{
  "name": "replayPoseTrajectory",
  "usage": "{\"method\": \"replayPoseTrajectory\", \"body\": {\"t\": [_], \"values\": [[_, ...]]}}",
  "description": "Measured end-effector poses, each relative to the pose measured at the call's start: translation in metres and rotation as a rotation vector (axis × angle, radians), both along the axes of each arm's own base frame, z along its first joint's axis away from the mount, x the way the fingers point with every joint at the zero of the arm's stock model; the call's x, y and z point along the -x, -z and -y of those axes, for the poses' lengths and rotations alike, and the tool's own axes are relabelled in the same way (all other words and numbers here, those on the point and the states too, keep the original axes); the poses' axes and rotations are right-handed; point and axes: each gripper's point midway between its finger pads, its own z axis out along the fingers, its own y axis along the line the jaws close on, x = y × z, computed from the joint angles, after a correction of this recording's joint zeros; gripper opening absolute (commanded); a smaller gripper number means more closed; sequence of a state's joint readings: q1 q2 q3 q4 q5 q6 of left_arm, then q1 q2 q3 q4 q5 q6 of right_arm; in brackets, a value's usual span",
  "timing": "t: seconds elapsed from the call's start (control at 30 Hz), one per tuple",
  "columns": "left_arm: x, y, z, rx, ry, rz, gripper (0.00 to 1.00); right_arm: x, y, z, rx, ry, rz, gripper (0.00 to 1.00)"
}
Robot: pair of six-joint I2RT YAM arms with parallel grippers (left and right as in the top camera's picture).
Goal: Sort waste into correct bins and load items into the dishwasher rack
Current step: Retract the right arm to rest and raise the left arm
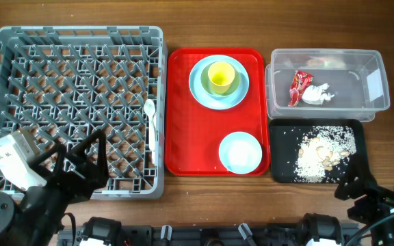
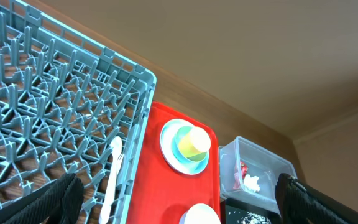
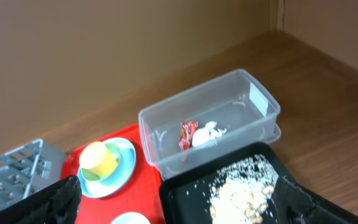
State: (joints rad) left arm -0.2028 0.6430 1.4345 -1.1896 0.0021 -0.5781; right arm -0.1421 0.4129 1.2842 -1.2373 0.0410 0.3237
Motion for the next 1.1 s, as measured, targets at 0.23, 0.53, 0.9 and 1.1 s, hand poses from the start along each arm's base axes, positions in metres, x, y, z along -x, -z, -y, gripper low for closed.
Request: {"method": "replayPoseTrajectory", "body": {"t": [0.23, 0.53, 0.9, 1.1], "values": [[0.000, 0.000, 0.000, 0.000, 0.000, 0.000, 1.00, 0.007, 0.016, -0.001, -0.010, 0.000, -0.071, 1.00], [0.000, 0.000, 0.000, 0.000, 0.000, 0.000, 1.00, 0.011, 0.025, -0.002, -0.016, 0.000, -0.112, 1.00], [-0.002, -0.007, 0.002, 0.014, 0.007, 0.026, 0.88, 0.011, 0.025, -0.002, -0.016, 0.000, -0.112, 1.00], [0.002, 0.013, 0.018, 0.042, 0.092, -0.068, 0.61, 0.011, 0.025, -0.002, -0.016, 0.000, -0.112, 1.00]]}}
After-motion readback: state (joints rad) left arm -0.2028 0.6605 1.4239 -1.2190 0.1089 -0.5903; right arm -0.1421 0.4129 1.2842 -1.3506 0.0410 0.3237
